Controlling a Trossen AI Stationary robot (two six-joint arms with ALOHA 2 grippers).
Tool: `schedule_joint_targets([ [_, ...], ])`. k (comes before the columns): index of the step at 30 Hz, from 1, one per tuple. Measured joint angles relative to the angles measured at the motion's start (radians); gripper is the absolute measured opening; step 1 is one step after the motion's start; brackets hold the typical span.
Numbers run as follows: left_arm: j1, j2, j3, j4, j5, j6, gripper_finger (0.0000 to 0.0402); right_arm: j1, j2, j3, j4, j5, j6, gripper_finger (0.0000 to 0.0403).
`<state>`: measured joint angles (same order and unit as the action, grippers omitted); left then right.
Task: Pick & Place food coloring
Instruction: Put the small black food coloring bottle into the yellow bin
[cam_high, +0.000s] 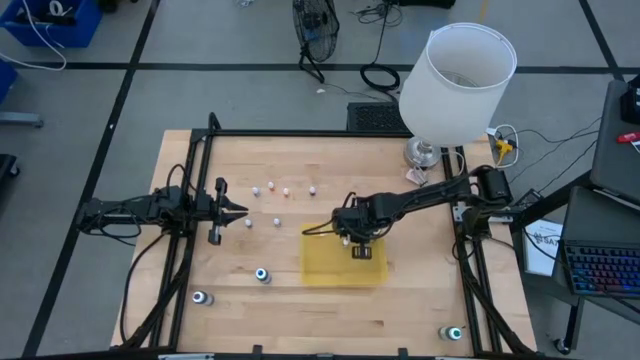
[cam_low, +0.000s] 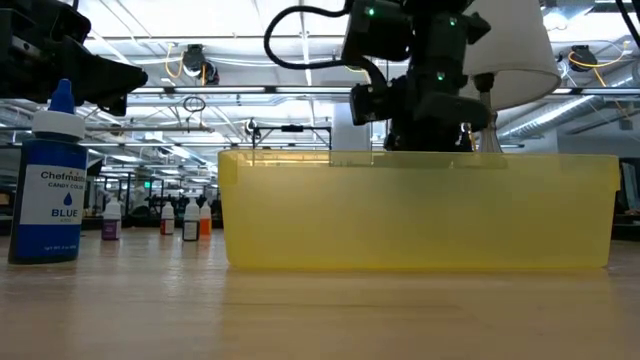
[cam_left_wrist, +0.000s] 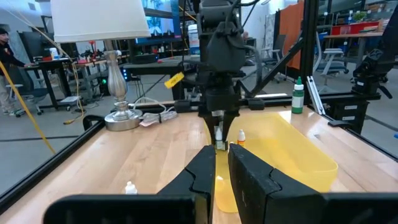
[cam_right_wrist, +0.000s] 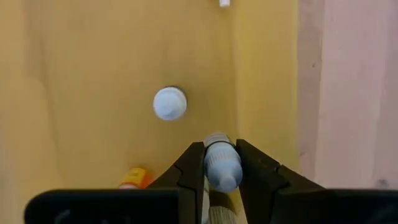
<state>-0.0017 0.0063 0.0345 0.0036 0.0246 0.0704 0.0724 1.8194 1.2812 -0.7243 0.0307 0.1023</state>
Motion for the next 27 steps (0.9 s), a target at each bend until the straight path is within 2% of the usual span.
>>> schedule_joint_targets([
  [5, 0.000, 0.000, 0.000, 0.000, 0.000, 0.000, 0.0051, -0.016, 0.000, -0.051, 0.093, -0.061, -0.011, 0.0059],
  [17, 0.000, 0.000, 0.000, 0.000, 0.000, 0.000, 0.0051, -0.041, 0.000, -0.108, 0.170, -0.085, -0.017, 0.0059],
  [23, 0.000, 0.000, 0.000, 0.000, 0.000, 0.000, 0.0051, -0.040, 0.000, -0.108, 0.179, -0.088, -0.013, 0.0113],
  [27, 0.000, 0.000, 0.000, 0.000, 0.000, 0.000, 0.0051, -0.040, 0.000, -0.108, 0.178, -0.088, -0.010, 0.0131],
])
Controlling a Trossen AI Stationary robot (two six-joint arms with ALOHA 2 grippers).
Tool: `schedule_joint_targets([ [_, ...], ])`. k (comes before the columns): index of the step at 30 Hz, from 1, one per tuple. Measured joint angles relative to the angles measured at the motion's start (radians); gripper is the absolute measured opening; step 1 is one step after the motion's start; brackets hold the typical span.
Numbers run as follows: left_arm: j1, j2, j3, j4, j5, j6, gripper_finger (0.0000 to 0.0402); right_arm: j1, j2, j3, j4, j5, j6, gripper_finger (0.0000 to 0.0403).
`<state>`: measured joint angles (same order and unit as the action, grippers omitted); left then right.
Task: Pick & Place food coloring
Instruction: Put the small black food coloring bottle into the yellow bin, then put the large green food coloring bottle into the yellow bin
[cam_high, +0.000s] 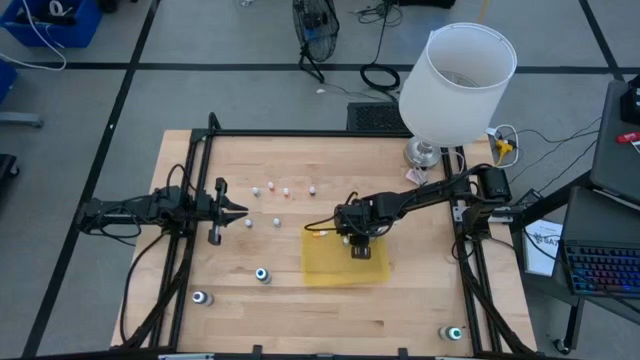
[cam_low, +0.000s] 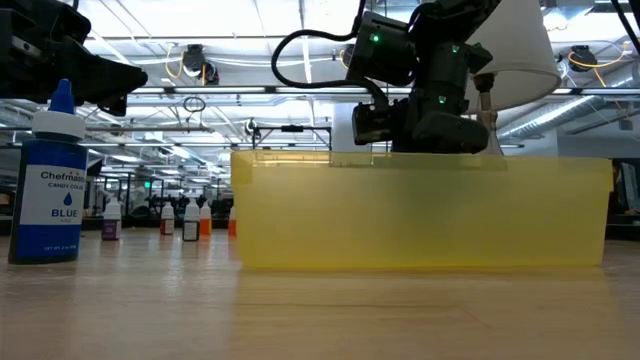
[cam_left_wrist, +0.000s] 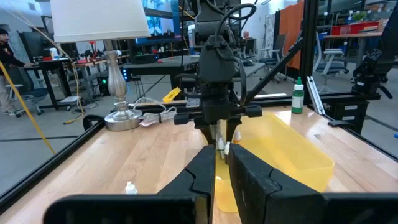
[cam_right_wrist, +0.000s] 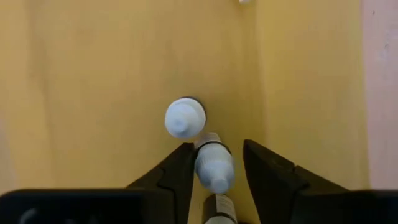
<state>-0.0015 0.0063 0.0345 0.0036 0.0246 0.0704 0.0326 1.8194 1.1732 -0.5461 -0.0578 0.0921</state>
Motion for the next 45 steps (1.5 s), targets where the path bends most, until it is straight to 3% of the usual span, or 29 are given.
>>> schedule_joint_targets([
  [14, 0.000, 0.000, 0.000, 0.000, 0.000, 0.000, 0.0051, 0.002, 0.000, 0.050, -0.029, 0.000, 0.001, 0.0127],
  [31, 0.000, 0.000, 0.000, 0.000, 0.000, 0.000, 0.0051, 0.020, -0.009, 0.174, -0.334, 0.000, 0.118, 0.0128],
  [45, 0.000, 0.000, 0.000, 0.000, 0.000, 0.000, 0.0051, 0.146, -0.231, 0.176, -0.230, 0.000, 0.274, 0.0128],
])
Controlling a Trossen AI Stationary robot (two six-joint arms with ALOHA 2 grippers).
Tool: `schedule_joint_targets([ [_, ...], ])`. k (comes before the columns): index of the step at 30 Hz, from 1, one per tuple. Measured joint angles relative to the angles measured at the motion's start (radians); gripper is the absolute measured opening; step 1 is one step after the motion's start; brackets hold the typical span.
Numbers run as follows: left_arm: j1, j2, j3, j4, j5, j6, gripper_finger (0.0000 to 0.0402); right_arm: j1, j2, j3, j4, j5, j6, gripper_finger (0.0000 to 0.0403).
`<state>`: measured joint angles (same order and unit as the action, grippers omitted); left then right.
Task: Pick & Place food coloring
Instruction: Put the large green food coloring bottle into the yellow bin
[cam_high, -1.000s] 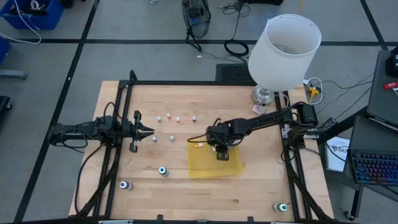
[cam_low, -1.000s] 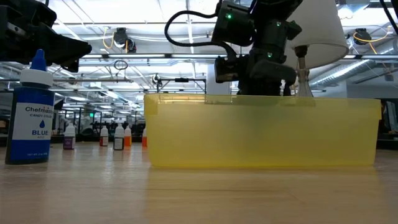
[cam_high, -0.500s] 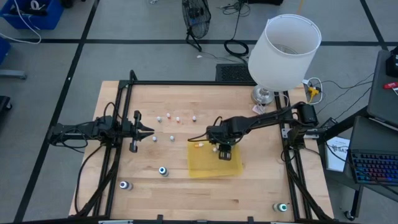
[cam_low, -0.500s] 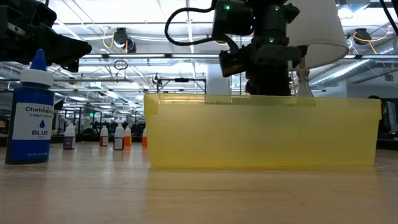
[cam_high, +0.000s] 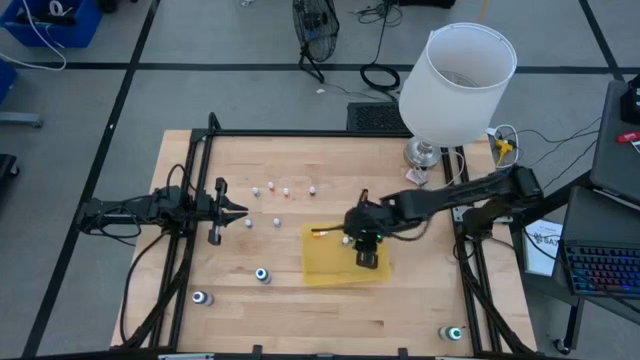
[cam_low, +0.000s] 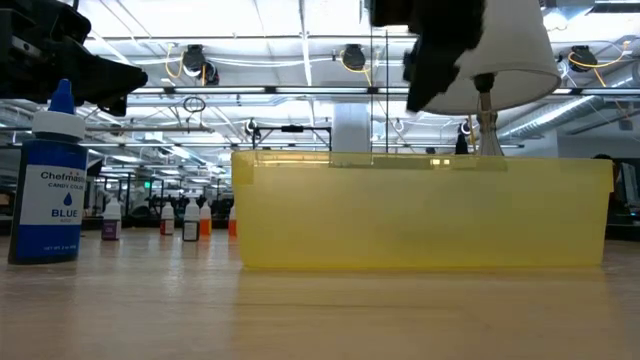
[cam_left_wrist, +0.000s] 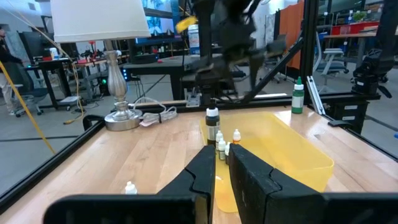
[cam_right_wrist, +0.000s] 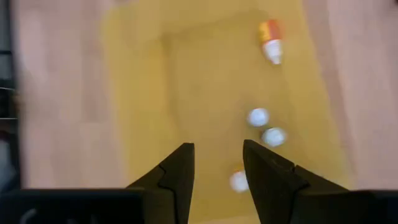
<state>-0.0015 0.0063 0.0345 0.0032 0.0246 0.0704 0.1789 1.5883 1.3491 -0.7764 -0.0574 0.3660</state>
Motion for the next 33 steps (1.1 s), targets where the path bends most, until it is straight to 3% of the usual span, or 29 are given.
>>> schedule_joint_targets([
  [4, 0.000, 0.000, 0.000, 0.000, 0.000, 0.000, 0.0051, 0.079, -0.069, 0.000, -0.026, -0.088, 0.171, 0.0128],
  [8, 0.000, 0.000, 0.000, 0.000, 0.000, 0.000, 0.0051, 0.179, -0.114, 0.000, -0.047, -0.220, 0.484, 0.0128],
  [15, 0.000, 0.000, 0.000, 0.000, 0.000, 0.000, 0.0051, 0.399, -0.127, 0.000, -0.144, -0.206, 1.190, 0.0128],
  [21, 0.000, 0.000, 0.000, 0.000, 0.000, 0.000, 0.0051, 0.572, -0.128, 0.000, -0.158, -0.206, 1.637, 0.0128],
  [27, 0.000, 0.000, 0.000, 0.000, 0.000, 0.000, 0.0051, 0.696, -0.128, 0.000, -0.200, -0.280, 1.931, 0.0128],
  [33, 0.000, 0.000, 0.000, 0.000, 0.000, 0.000, 0.0051, 0.714, -0.110, 0.000, -0.290, -0.310, 1.945, 0.0128],
])
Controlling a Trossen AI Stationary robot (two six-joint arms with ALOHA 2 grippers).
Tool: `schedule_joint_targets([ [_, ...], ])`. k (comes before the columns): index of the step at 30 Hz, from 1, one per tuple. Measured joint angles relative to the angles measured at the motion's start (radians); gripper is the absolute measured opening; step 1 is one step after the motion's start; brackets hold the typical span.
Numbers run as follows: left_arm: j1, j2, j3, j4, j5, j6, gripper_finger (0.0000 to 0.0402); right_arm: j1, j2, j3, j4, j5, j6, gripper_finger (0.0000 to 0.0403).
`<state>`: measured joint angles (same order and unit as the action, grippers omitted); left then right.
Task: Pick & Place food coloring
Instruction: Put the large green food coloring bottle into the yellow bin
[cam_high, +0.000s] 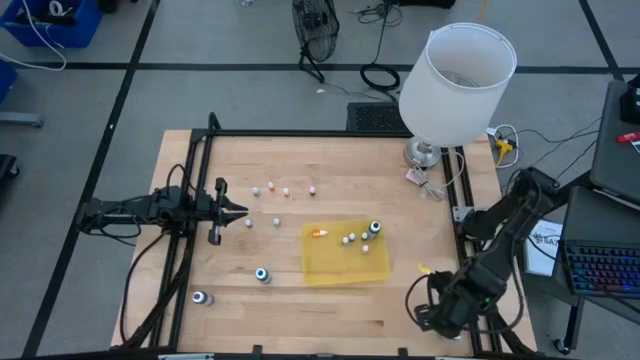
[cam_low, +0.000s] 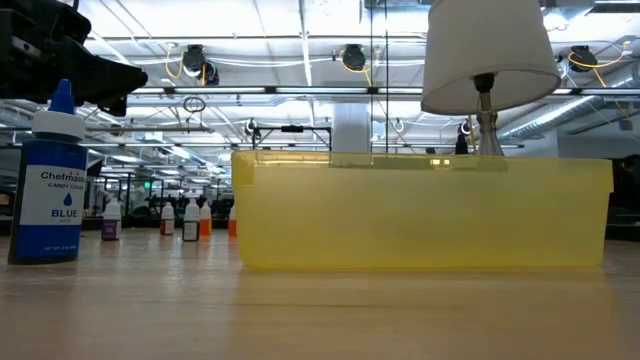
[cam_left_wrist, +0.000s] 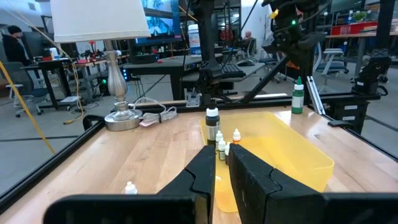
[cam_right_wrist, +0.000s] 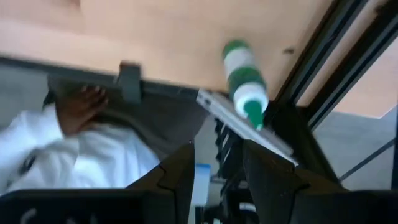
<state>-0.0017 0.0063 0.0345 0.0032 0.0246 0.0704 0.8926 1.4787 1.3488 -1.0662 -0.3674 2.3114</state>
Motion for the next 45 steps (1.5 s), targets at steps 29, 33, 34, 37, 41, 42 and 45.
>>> schedule_joint_targets([
  [29, 0.000, 0.000, 0.000, 0.000, 0.000, 0.000, 0.0051, 0.085, 0.061, -0.153, 0.144, 0.003, -0.019, 0.0128],
  [33, 0.000, 0.000, 0.000, 0.000, 0.000, 0.000, 0.0051, 0.085, 0.061, -0.178, 0.190, -0.002, -0.019, 0.0128],
  [34, 0.000, 0.000, 0.000, 0.000, 0.000, 0.000, 0.0051, 0.085, 0.061, -0.179, 0.194, -0.002, -0.020, 0.0128],
  [37, 0.000, 0.000, 0.000, 0.000, 0.000, 0.000, 0.0051, 0.085, 0.061, -0.180, 0.195, -0.003, -0.020, 0.0128],
  [41, 0.000, 0.000, 0.000, 0.000, 0.000, 0.000, 0.0051, 0.085, 0.061, -0.180, 0.192, -0.003, -0.020, 0.0128],
  [42, 0.000, 0.000, 0.000, 0.000, 0.000, 0.000, 0.0051, 0.085, 0.061, -0.180, 0.191, -0.004, -0.019, 0.0128],
  [45, 0.000, 0.000, 0.000, 0.000, 0.000, 0.000, 0.0051, 0.084, 0.061, -0.180, 0.167, -0.031, -0.019, 0.0128],
])
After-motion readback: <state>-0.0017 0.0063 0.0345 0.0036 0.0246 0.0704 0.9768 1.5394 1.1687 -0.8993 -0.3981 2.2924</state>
